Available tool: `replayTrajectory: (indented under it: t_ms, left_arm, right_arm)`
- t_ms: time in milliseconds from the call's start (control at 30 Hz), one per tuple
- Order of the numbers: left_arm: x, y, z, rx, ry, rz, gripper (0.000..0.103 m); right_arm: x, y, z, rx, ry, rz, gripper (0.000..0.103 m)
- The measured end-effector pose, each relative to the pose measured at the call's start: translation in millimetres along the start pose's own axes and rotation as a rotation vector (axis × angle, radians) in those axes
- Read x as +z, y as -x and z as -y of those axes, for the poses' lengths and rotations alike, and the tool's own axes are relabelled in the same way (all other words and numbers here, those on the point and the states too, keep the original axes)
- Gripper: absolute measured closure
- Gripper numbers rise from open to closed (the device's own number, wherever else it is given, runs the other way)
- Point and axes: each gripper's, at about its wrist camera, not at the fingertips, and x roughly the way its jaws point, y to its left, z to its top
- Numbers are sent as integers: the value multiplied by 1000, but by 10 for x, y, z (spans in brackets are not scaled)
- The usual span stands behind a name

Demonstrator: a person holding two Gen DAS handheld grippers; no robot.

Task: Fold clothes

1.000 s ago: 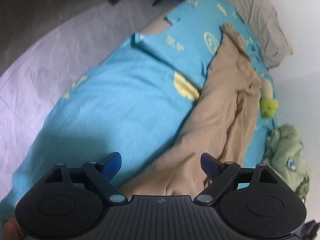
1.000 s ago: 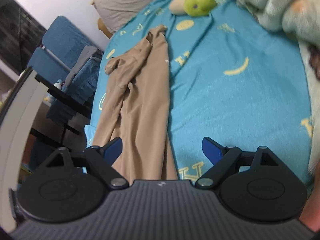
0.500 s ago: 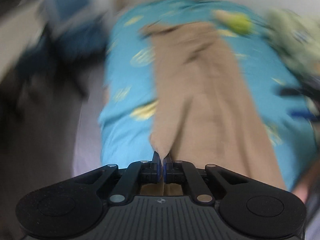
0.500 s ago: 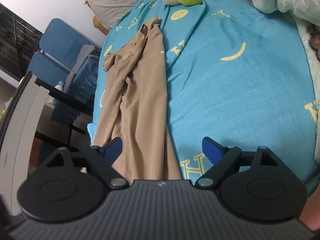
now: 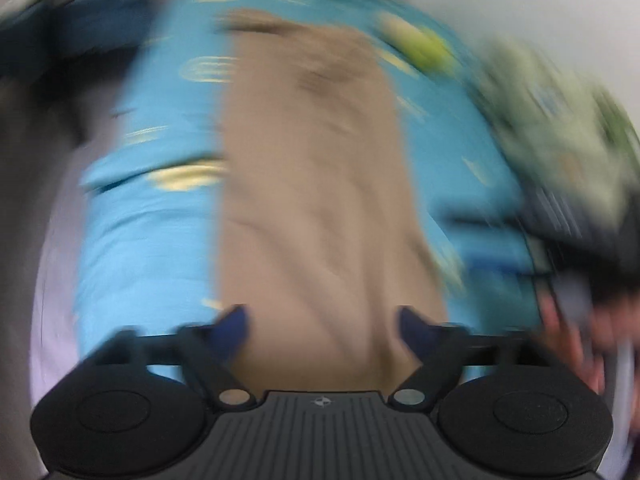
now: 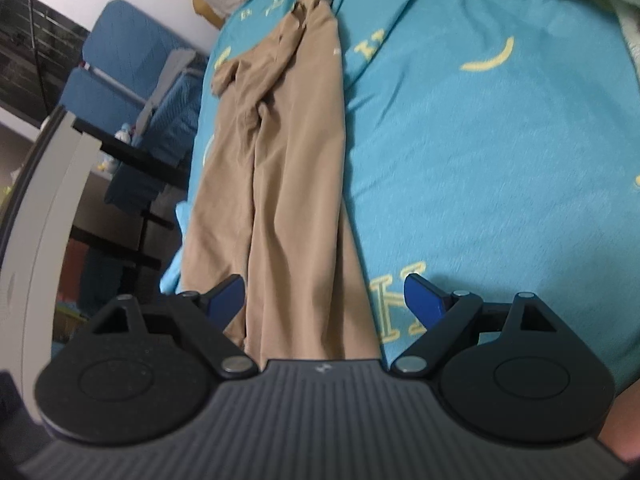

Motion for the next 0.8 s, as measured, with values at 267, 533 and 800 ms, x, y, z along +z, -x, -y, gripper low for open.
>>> replayTrajectory:
  t_ms: [267,533,800]
  left_arm:
    - [41,-359,-443,-45,221,-126,12]
    - [-63,-287,-162,-39,48,-222,63]
    - [-58,268,-131,-36,75,-15,99]
  right_arm:
    - [-157,-212,-94,-22,51,-103,14]
    - [-578,-278,-551,-139,384,-256,18]
    - [-639,-29,-777,-244,536,-196,93]
